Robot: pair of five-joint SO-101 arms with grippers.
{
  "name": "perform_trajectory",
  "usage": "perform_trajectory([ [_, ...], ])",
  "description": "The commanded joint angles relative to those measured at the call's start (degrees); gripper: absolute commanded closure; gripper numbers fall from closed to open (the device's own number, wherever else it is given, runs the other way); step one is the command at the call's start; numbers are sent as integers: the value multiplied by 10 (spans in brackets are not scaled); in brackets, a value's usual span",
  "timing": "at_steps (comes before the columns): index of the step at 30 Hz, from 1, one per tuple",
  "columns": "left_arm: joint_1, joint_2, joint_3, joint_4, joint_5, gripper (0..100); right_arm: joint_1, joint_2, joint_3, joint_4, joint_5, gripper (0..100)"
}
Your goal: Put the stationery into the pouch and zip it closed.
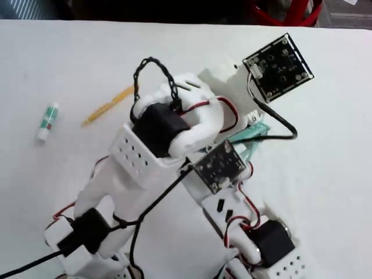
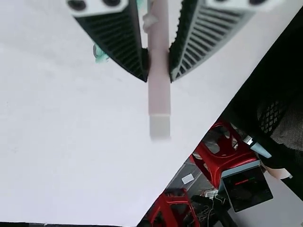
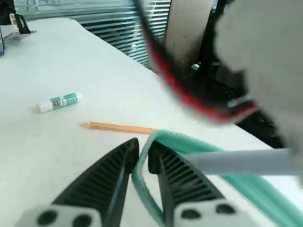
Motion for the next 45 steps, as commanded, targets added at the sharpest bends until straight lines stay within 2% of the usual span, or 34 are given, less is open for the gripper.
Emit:
perform_trajectory([
  [1,4,-6,-2,-18,-2,977,-9,-8,25,18,4,975],
  [7,7,-10,-7,16,0,977,-7,-7,24,12,4,976],
  [10,7,-14,-8,22,25,977,-7,0,15,6,4,977],
  [15,-1,-38,-4,24,30,977,18,109,-47,9,0,978],
  [18,-29,-38,-4,14,30,977,30,170,-82,9,-1,978],
  [28,-47,-44,17,5,64,977,30,188,-99,-15,0,978],
  [37,-65,-68,17,41,53,973,39,241,-125,-24,0,978],
  [40,-65,-101,21,55,32,904,39,241,-125,-24,0,978],
  [45,-65,-120,22,62,42,768,39,241,-124,-23,0,978],
])
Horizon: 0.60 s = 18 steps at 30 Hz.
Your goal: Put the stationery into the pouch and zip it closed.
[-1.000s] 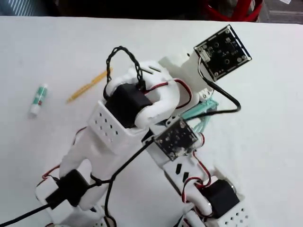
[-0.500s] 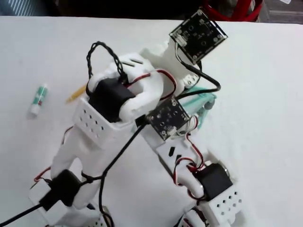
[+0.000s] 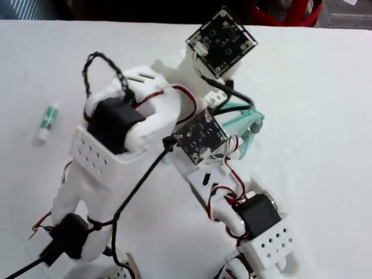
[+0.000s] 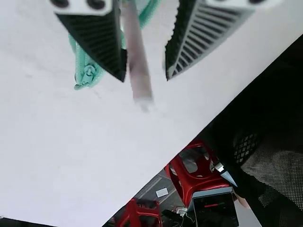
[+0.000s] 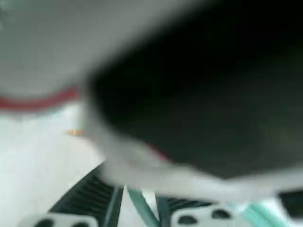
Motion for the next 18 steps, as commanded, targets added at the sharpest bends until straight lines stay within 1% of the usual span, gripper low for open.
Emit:
perform_trajectory([
  [1,6,-38,-8,11,3,767,15,35,1,0,-2,978],
  [7,-3,-40,-11,13,2,766,15,35,2,3,-2,978],
  [10,-50,-54,-38,12,2,764,15,35,2,4,-2,978],
  [13,-141,-70,-76,15,4,764,15,39,4,4,-3,978],
  [15,-226,-71,-87,18,6,765,15,36,16,1,-3,978],
  [18,-349,-52,-50,32,4,766,10,35,31,0,-3,978],
])
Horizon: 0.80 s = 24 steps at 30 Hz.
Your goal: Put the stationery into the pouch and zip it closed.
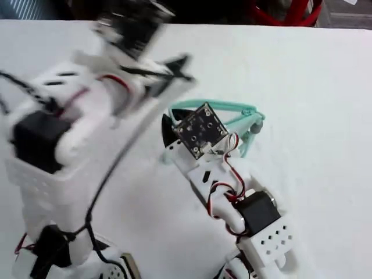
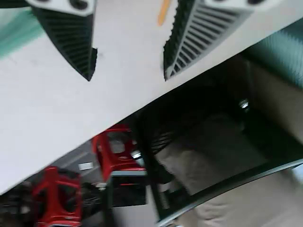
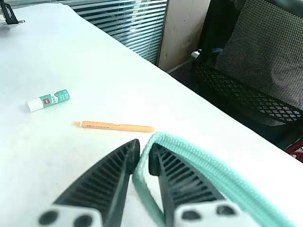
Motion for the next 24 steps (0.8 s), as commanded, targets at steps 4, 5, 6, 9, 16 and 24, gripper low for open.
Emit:
perform_trajectory([
  [4,-210,65,133,-1,-25,766,7,26,34,3,-3,978],
  [5,-213,86,166,-10,-58,766,7,26,35,3,-3,978],
  [6,-214,108,200,-23,-98,766,7,26,35,6,-3,978],
  [9,-202,175,276,-84,-209,766,7,26,44,5,-3,978],
  [16,-197,342,229,-156,-275,762,-8,26,63,6,-3,978],
  [24,-224,537,-33,-26,-280,762,-22,26,72,3,-1,978],
])
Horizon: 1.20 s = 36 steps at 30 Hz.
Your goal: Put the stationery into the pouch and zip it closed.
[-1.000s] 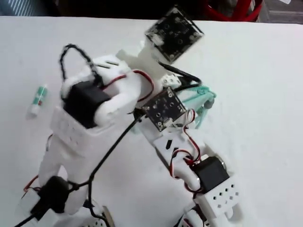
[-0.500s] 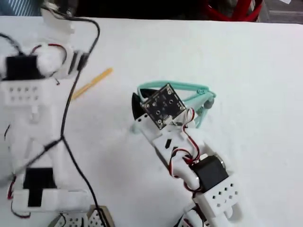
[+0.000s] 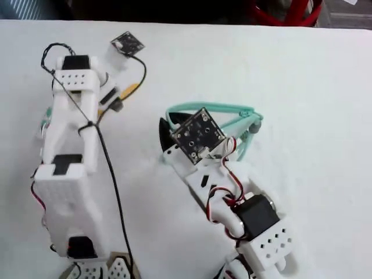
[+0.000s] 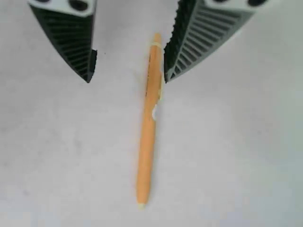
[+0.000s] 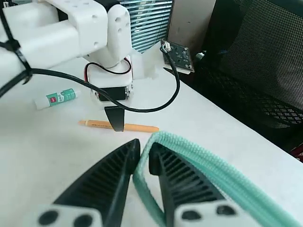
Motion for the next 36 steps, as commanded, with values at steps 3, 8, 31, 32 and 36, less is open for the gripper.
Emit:
perform_trajectory([
  [3,-8,124,-221,85,-5,762,-7,28,55,4,-2,978],
  [8,-25,247,-389,155,-47,762,-8,28,63,4,-2,978],
  [31,-31,433,-532,207,-149,935,-8,28,69,4,1,978],
  [32,-31,433,-533,207,-150,936,-8,28,70,3,2,978],
  [36,-28,431,-534,210,-151,981,-8,28,71,3,2,978],
])
